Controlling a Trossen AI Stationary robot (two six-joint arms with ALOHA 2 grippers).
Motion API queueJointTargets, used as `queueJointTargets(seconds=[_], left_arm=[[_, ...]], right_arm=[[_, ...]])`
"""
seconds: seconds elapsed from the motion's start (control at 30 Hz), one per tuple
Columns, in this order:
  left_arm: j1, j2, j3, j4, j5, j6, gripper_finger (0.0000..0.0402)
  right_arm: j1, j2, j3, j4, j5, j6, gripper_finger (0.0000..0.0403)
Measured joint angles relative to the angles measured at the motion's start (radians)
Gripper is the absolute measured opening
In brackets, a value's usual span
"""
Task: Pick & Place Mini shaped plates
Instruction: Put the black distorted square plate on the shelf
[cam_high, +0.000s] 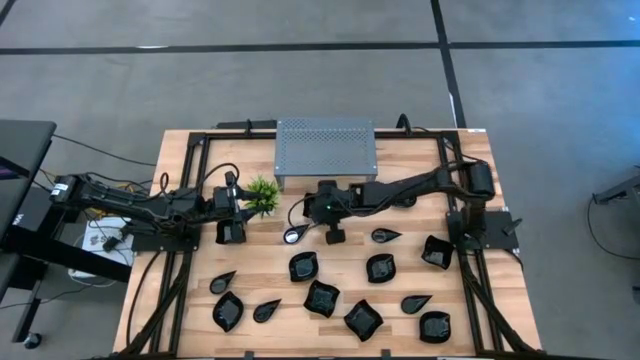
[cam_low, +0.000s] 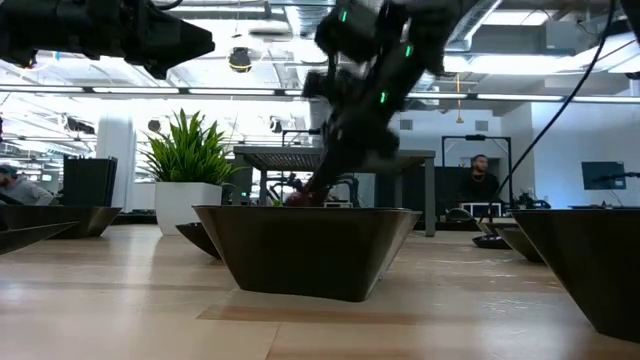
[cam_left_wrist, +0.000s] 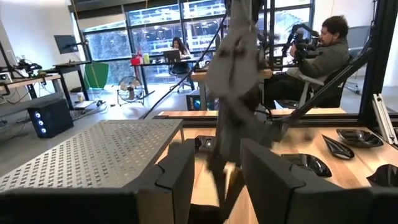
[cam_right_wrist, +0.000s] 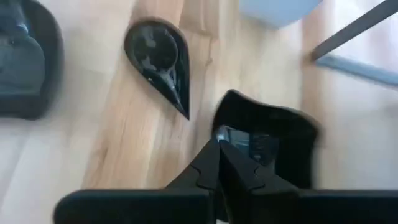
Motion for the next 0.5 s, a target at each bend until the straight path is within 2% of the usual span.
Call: queueJointTargets(seconds=[0.13,0.2,0.27,0.37,0.43,0.5], left_arm=[[0.000,0.001,0.000,-0.001,0.000,-0.007,0.0131],[0.000,0.001,0.000,-0.001,0.000,-0.008,0.0131],[0.000,0.001,0.000,-0.001,0.000,-0.010,0.0131],[0.000,0.001,0.000,-0.001,0.000,-0.020,0.0131],[0.000,0.001,0.000,-0.001,0.000,-0.020,0.0131],[0.000,0.002,0.000,-0.001,0.000,-0.021,0.0131]], right_arm=[[0.027,-0.105,0.021,-0.061,0.144,-0.008,0.0007],[0.029,-0.166,0.022,-0.069,0.175,-0.025,0.0004],[0.024,-0.209,0.023,-0.070,0.125,0.003,0.0002],[0.010,-0.200,0.001,-0.043,-0.045,0.086,0.0011],[0.016,-0.152,-0.020,-0.047,-0.060,0.065,0.0024],[0.022,-0.097,-0.028,-0.067,-0.021,0.047,0.0042]])
